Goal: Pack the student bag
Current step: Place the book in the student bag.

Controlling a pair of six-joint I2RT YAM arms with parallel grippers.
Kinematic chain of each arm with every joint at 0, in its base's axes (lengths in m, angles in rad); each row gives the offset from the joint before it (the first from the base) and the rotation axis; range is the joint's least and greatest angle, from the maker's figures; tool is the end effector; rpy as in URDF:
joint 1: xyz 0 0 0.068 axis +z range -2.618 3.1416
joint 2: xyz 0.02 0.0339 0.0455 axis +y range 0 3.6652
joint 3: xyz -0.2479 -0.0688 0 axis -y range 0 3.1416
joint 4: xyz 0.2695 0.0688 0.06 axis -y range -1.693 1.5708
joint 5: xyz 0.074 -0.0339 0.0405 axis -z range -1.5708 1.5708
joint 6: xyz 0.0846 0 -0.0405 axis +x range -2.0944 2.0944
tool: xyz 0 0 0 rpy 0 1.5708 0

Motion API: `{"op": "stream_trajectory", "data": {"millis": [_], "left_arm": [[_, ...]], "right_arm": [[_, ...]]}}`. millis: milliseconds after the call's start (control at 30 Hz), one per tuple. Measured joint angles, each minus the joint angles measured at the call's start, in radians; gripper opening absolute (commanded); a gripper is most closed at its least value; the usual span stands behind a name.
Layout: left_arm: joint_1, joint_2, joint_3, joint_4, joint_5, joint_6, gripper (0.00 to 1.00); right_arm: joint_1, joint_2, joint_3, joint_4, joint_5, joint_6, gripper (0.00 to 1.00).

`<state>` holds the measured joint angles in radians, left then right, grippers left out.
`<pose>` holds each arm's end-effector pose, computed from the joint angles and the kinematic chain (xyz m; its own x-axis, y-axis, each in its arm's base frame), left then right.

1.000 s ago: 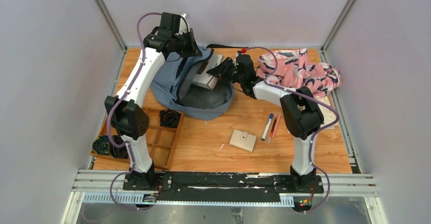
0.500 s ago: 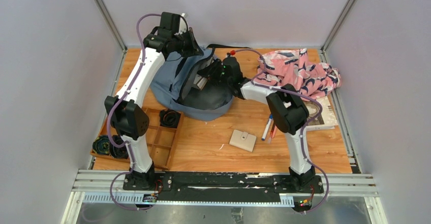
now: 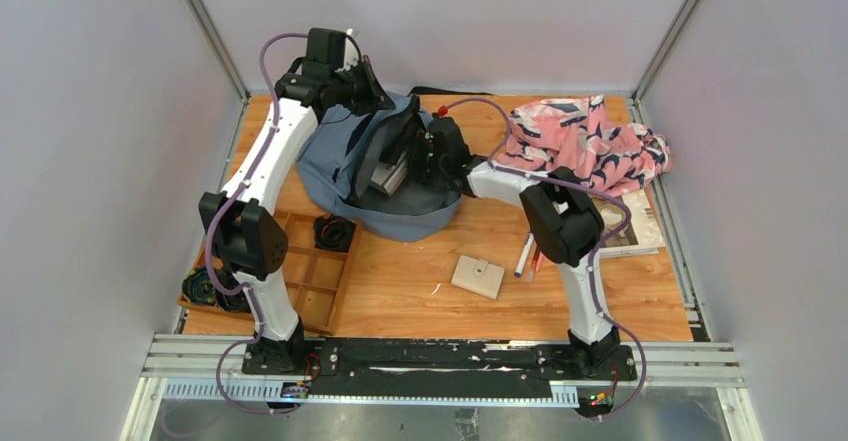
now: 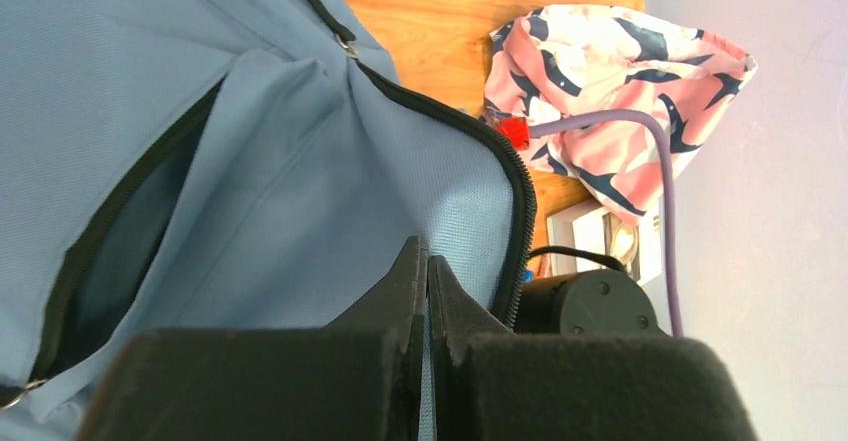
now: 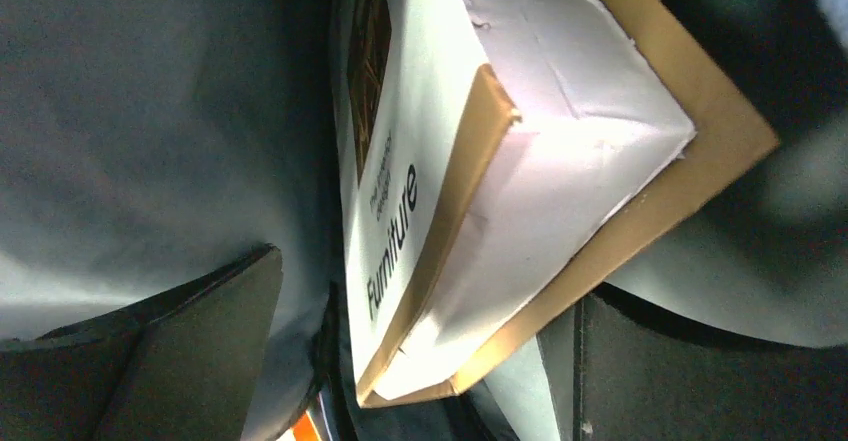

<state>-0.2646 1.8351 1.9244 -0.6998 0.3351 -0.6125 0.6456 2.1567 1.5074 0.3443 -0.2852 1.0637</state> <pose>0.4502 -0.1508 0.3484 -0.7443 -0.3609 -0.5620 0.0968 0.7743 -0.6253 0.4298 0.3536 0.1583 -0.8086 0.4411 -0.3894 -0.1748 0.4518 0.8748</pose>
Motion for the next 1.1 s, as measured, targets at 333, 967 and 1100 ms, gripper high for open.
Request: {"op": "stream_trajectory", "data": {"millis": [333, 967, 1100], "left_arm": [[0.022, -0.013, -0.025, 0.017, -0.007, 0.003, 0.00], [0.026, -0.013, -0.120, 0.083, 0.008, 0.003, 0.00], [0.011, -0.013, -0.188, 0.116, -0.013, 0.015, 0.00]], "right_arm": [[-0.007, -0.179, -0.044, -0.278, -0.033, -0.154, 0.99], [-0.105, -0.677, -0.236, -0.644, 0.130, -0.470, 1.00], [-0.124, -0.850, -0.279, -0.670, 0.303, -0.525, 1.00]]}}
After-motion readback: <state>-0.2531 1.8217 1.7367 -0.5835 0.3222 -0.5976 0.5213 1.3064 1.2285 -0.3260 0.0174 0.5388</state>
